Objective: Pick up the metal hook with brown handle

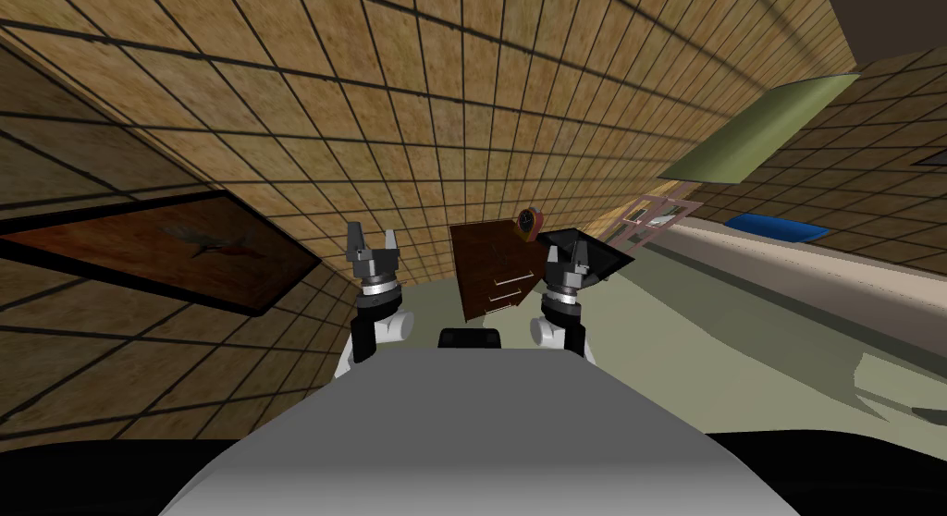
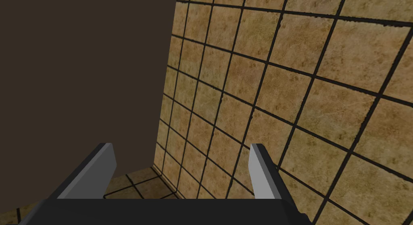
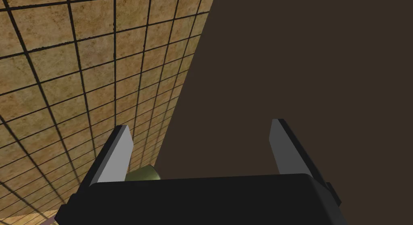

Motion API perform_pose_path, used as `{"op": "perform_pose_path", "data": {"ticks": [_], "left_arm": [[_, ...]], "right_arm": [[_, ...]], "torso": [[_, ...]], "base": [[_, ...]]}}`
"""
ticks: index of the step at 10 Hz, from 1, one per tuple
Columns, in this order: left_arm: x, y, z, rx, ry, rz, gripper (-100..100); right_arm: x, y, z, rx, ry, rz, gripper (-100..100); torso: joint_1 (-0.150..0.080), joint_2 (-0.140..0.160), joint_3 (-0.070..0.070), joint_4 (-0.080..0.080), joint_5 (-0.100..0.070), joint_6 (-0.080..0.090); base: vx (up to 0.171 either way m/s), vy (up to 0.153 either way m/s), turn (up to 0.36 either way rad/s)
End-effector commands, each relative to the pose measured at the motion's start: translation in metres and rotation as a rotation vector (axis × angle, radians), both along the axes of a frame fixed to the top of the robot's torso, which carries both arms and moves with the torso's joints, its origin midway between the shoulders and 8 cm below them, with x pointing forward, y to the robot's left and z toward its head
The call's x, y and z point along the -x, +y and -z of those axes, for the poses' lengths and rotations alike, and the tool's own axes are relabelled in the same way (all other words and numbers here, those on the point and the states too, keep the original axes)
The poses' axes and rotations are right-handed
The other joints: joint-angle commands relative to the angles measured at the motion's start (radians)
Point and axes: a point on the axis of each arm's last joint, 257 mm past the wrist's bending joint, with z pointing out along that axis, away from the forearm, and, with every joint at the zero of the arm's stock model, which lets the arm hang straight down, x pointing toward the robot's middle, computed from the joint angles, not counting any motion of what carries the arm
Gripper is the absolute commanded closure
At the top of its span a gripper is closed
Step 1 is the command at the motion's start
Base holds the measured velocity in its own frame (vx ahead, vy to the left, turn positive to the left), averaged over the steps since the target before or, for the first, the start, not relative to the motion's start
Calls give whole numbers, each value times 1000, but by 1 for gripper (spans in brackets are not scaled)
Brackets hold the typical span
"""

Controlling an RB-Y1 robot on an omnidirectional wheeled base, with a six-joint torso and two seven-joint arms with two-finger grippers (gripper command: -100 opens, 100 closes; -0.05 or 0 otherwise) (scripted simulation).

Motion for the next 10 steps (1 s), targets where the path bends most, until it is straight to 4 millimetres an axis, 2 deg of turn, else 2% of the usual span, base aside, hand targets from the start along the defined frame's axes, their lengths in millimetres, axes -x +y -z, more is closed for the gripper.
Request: {"op": "perform_pose_path", "data": {"ticks": [1,4,5,7,8,9,10], "left_arm": [[0,0,0,0,0,0,0],[0,0,0,0,0,0,0],[0,0,0,0,0,0,0],[0,0,0,0,0,0,0],[0,0,0,0,0,0,0],[0,0,0,0,0,0,0],[0,0,0,0,0,0,0]], "right_arm": [[-4,5,15,11,45,-37,-100],[-9,14,52,12,150,-104,-100],[-9,14,52,22,153,-109,-100],[-11,20,88,12,252,-158,-100],[-10,21,89,29,257,-167,-100],[-9,24,110,22,313,-191,-100],[-9,24,111,34,317,-197,-100]], "torso": [[0,0,0,0,0,0],[3,4,2,1,1,0],[4,4,2,1,1,0],[3,2,1,0,1,0],[4,2,1,0,1,0],[3,2,1,1,1,0],[4,2,1,0,1,0]], "base": [[-27,16,-8],[-55,53,-2],[-34,48,-1],[-28,54,13],[-30,52,2],[-21,66,22],[-19,56,3]]}}
